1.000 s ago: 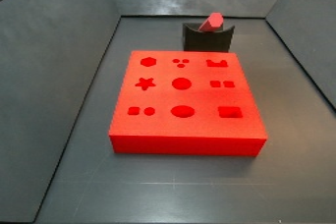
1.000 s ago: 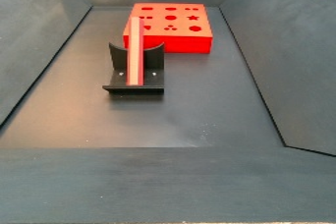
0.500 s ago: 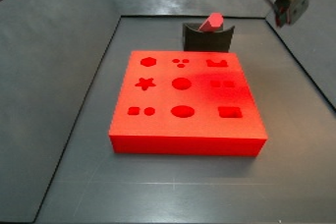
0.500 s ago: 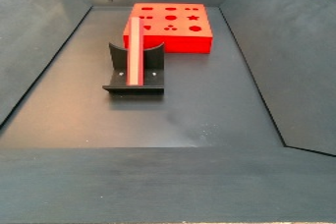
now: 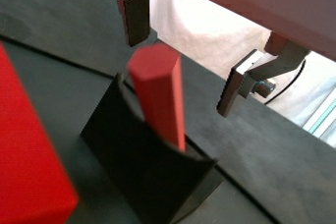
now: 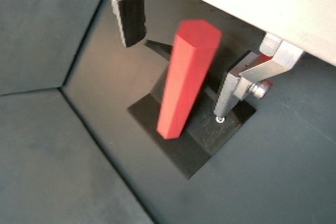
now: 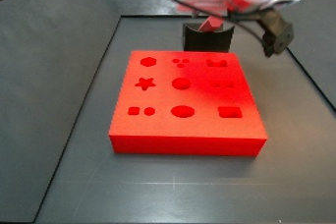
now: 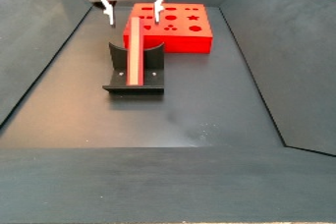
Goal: Pick up the hexagon object. Move up. Place the hexagon object on the fixture. Regrasp the hexagon object. Move to above the board. Insert the hexagon object.
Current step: Regrasp the hexagon object, then move to above the board.
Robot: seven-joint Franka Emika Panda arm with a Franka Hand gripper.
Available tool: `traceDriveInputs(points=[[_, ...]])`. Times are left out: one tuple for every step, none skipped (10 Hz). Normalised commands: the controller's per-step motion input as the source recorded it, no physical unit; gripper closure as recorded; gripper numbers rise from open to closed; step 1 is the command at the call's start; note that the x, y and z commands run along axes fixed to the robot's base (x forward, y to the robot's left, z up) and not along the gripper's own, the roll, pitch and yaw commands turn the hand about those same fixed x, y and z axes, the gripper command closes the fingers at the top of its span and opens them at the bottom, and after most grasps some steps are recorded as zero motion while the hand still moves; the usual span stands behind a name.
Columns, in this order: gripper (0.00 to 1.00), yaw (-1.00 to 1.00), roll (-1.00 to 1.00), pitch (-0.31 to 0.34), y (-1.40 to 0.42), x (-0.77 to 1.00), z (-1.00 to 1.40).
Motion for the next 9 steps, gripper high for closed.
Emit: traceDriveInputs(points=[[0.00, -0.02, 0.08, -0.007, 0.00, 0.09, -0.47], [0.00, -0.01, 0.08, 0.007, 0.00, 0.08, -0.32], [0.00, 0.00, 0.08, 0.014, -0.01, 0.08, -0.18], [1.00, 0.00, 0.00, 0.000, 0.00, 0.00, 0.00], [1.00, 0.04, -0.19, -0.256, 0.13, 0.06, 1.00], [1.00, 0.02, -0.20, -0.249, 0.12, 0.05, 1.00], [1.00, -0.02, -0.19, -0.235, 0.12, 0.04, 1.00], [1.00, -0.09, -0.16, -0.216, 0.11, 0.03, 1.00], [1.00, -0.13, -0.14, -0.187, 0.11, 0.02, 1.00]])
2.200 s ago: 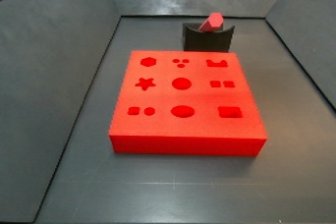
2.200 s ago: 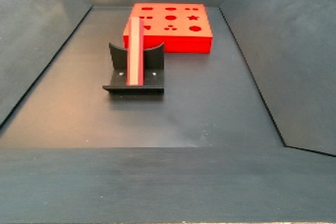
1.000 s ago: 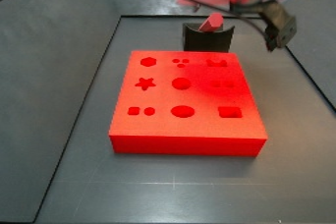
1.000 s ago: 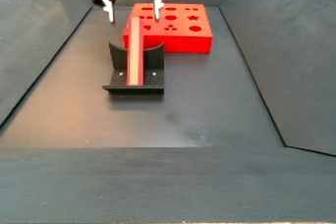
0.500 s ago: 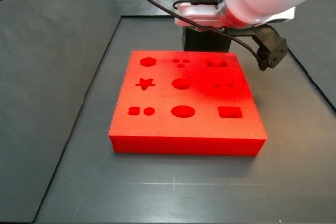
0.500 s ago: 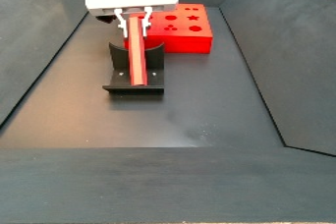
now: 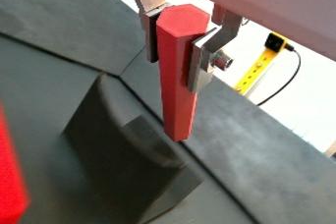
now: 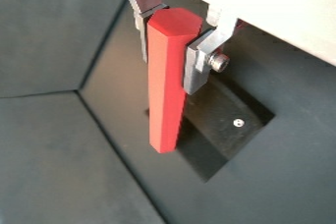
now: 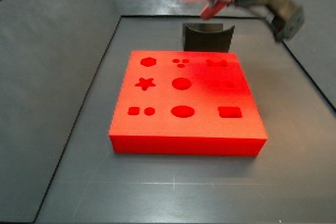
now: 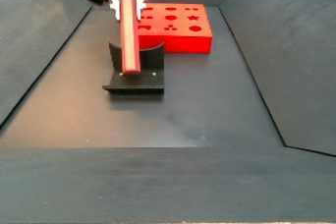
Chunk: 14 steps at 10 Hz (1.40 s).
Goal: Pick up the hexagon object. Move up. Place the hexagon object on the fixture. Regrasp the hexagon object. Move to above the board. Insert the hexagon object.
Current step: Move to above the board.
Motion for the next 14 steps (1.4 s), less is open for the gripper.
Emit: traceDriveInputs(points=[[1.00, -0.17, -0.14, -0.133, 0.11, 0.01, 1.00], [1.00, -0.18, -0.13, -0.092, 0.11, 0.00, 1.00], [1.00, -0.17, -0.12, -0.039, 0.11, -0.01, 1.00], [1.00, -0.16, -0.12, -0.015, 0.10, -0.02, 1.00], [1.00, -0.14, -0.12, 0.028, 0.09, -0.04, 0.95], [1.00, -0.12, -0.11, 0.057, 0.07, -0.04, 0.75], [1.00, -0.08, -0.09, 0.088, 0.04, -0.04, 0.48], [1.00, -0.06, -0.07, 0.110, 0.02, -0.03, 0.29], [1.00, -0.14, -1.00, 0.063, -1.00, -0.66, 0.44], [1.00, -0.13, -1.00, 0.057, -1.00, -0.66, 0.43], [1.00, -0.12, -1.00, 0.050, -1.00, -0.70, 0.45], [1.00, -0.12, -1.00, 0.049, -1.00, -0.71, 0.44], [1.00, -0.12, -1.00, 0.062, -1.00, -0.71, 0.44], [1.00, -0.11, -1.00, 0.066, -1.00, -0.72, 0.45]])
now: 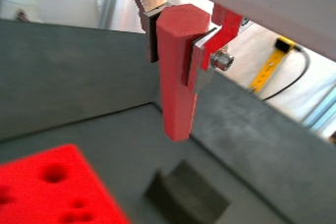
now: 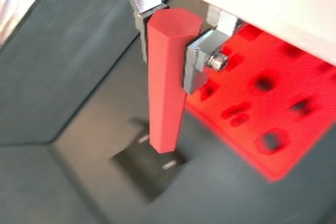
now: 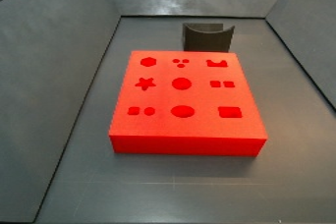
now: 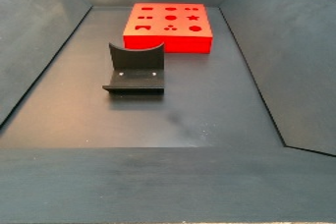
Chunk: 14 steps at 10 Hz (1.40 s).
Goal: Pick up the hexagon object. Move up. Place the hexagon object on the fixture. Regrasp the hexagon object. Move to above the board. Insert the hexagon object.
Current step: Move to above the board, then insert the hexagon object.
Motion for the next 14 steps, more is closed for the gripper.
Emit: traceDriveInputs(points=[[1.00, -0.11, -1.00, 0.068, -1.00, -0.74, 0.44], [1.00, -0.10, -1.00, 0.066, -0.98, -0.77, 0.44], [1.00, -0.10, -1.00, 0.068, -0.79, -0.64, 0.35], [1.00, -0.08, -1.00, 0.054, -0.31, -0.30, 0.14], [1.00, -0.07, -0.93, 0.048, -0.18, -0.19, 0.08], [1.00, -0.03, -0.63, 0.023, -0.07, -0.09, 0.04], [1.00, -0.02, -0.41, 0.005, -0.05, -0.08, 0.03], [1.00, -0.01, -0.23, -0.014, -0.01, -0.06, 0.00], [1.00, 0.00, 0.00, 0.000, 0.05, -0.03, -0.01], [1.00, -0.03, -0.01, 0.054, 0.33, 0.00, -0.25], [1.00, -0.11, -0.09, 0.070, 0.57, -0.03, -0.40], [1.00, -0.17, -0.08, 0.090, 0.57, -0.06, -0.43], [1.00, 0.00, 0.11, 0.073, 0.19, -0.20, -0.07], [1.00, 0.05, 0.14, 0.000, 0.25, -0.41, -0.22]])
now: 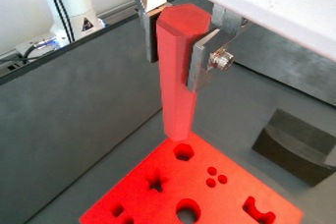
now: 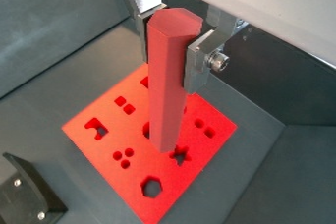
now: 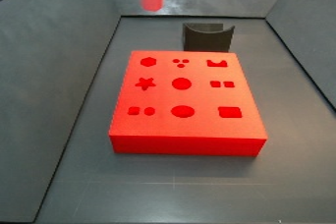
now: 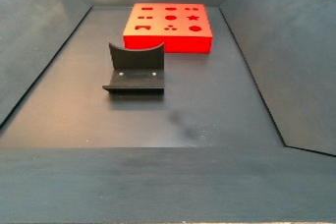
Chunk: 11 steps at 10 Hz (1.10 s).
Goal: Pick up the hexagon object. Move up. Place the hexagon object on the fixture. Regrasp the hexagon object. Move to above the board. Insert the hexagon object.
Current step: Insert the hexagon object.
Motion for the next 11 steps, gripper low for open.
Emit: traceDriveInputs(points=[[1.00, -0.26, -0.03, -0.053, 0.31, -0.46, -0.33], [1.00, -0.63, -0.10, -0.074, 0.11, -0.32, -0.35], [1.00, -0.74, -0.11, -0.034, 0.03, -0.15, -0.38], [1.00, -0.73, -0.17, -0.066, 0.03, 0.00, -0.43], [1.00, -0.64, -0.21, -0.099, 0.09, 0.00, -0.43], [1.00, -0.54, -0.23, -0.094, 0.20, 0.08, -0.42], [1.00, -0.45, -0.30, -0.126, 0.25, 0.14, -0.41], [1.00, -0.32, -0.38, -0.224, 0.33, 0.13, -0.23], [1.00, -0.24, -0.41, -0.261, 0.37, 0.11, -0.15], [1.00, -0.25, -0.40, -0.251, 0.37, 0.05, -0.19], [1.00, -0.15, -0.30, -0.259, 0.22, 0.00, -0.34]])
